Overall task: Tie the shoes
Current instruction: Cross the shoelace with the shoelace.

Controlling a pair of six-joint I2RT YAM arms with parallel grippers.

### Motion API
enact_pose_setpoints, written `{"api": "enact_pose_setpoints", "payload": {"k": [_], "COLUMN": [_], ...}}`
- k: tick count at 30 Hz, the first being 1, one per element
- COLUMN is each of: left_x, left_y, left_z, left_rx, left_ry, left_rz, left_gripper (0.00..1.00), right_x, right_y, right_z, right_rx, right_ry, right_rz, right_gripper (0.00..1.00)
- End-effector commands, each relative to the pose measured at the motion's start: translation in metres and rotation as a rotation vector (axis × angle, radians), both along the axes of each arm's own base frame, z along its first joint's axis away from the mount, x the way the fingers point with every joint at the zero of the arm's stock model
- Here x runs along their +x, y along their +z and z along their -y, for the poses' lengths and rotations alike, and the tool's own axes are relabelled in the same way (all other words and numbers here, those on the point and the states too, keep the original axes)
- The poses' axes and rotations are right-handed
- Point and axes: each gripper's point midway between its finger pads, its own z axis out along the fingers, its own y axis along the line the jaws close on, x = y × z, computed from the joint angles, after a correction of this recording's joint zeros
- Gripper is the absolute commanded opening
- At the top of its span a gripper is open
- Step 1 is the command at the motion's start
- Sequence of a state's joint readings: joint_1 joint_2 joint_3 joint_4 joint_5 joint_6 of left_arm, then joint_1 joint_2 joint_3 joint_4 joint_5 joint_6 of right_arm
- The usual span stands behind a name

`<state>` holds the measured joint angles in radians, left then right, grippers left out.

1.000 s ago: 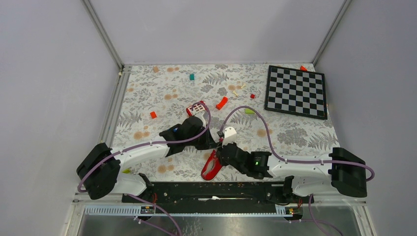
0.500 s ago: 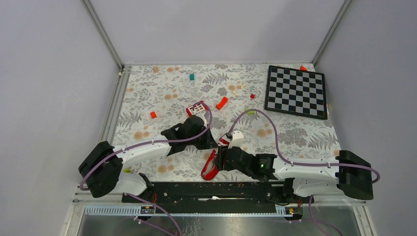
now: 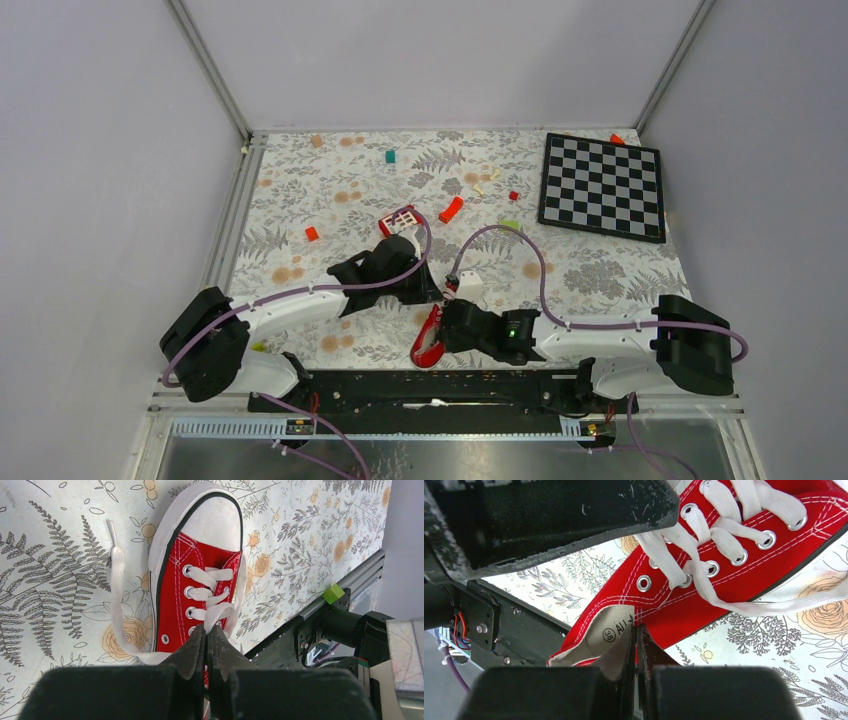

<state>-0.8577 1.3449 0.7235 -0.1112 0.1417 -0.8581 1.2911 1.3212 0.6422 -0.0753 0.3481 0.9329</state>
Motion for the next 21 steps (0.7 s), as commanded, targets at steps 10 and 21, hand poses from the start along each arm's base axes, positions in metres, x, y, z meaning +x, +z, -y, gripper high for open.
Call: {"api": "enact_pose_setpoints", "payload": {"k": [10,21], "left_x": [0.010,0.010], "left_y": [0.024,0.023], "left_z": [0.014,0.031], "left_rx": [-0.080,-0.122], "left_ry": [0.010,0.014], "left_rz": [0.040,-0.009], "left_gripper": [0.00,0.00], "right_x": [0.013,0.014], "right_y": [0.015,0.019], "right_z": [0.041,0.063], "right_rx": [-0.071,-0.118], "right_ry": [-0.076,-0.056], "right_rz": [0.108,0.156], "right_gripper": [0.00,0.28]}}
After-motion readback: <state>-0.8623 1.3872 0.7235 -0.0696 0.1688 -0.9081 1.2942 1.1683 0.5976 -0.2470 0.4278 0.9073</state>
